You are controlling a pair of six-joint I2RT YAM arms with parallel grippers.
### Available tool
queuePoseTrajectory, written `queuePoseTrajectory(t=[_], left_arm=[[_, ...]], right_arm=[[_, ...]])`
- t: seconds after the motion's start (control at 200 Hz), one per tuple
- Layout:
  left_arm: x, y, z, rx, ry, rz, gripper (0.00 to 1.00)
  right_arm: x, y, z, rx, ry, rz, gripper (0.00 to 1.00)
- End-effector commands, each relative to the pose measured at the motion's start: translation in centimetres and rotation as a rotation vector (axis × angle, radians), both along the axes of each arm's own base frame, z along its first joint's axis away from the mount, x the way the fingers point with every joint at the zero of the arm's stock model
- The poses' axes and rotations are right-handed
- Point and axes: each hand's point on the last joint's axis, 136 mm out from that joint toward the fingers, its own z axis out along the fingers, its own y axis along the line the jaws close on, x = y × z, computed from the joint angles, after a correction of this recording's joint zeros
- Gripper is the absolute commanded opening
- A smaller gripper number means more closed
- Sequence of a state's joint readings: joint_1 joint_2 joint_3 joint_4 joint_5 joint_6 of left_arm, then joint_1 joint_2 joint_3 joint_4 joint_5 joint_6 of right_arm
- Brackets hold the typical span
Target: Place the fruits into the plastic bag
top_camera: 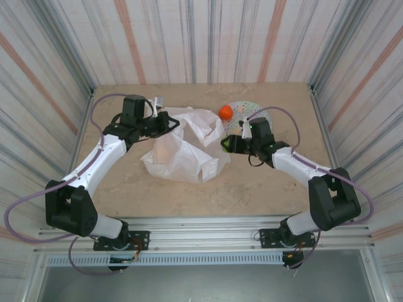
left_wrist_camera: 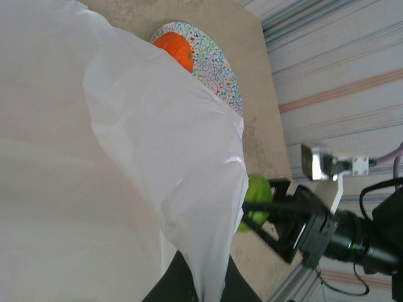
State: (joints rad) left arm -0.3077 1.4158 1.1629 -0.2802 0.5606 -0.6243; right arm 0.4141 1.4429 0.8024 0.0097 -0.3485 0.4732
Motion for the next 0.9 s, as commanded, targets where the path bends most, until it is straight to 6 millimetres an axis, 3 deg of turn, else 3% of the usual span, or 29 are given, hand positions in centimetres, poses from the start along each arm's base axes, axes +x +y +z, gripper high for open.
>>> queuePoseTrajectory(t=[0.0, 0.23, 0.461, 0.591, 0.726, 0.897], left_arm=[[0.1, -0.3, 0.8, -0.013, -0.023, -0.017, 0.00], [0.1, -0.7, 0.6, -0.015, -0.016, -0.026, 0.00], [0.0, -1.0, 0.7, -0.019, -0.017, -0.031, 0.00], [-0.1, -1.1, 0.8, -0.020, -0.019, -0.032, 0.00], [-0.2, -1.1, 0.9, -0.018, -0.024, -0.032, 0.00], [-0.3, -1.0, 1.1, -0.017, -0.033, -0.034, 0.00]], right_arm=[[-1.4, 2.8, 0.4, 0.078, -0.018, 0.065, 0.67], [-2.8, 8.6, 0.2, 0.144, -0.023, 0.180, 0.68], [-0.7, 13.9, 1.5, 0.212, -0.049, 0.223, 0.70], [0.2, 16.7, 0.9, 0.240, -0.033, 0.228, 0.71], [1.0, 18.0, -0.9, 0.214, 0.005, 0.192, 0.73], [1.5, 16.9, -2.2, 0.157, 0.016, 0.159, 0.84]])
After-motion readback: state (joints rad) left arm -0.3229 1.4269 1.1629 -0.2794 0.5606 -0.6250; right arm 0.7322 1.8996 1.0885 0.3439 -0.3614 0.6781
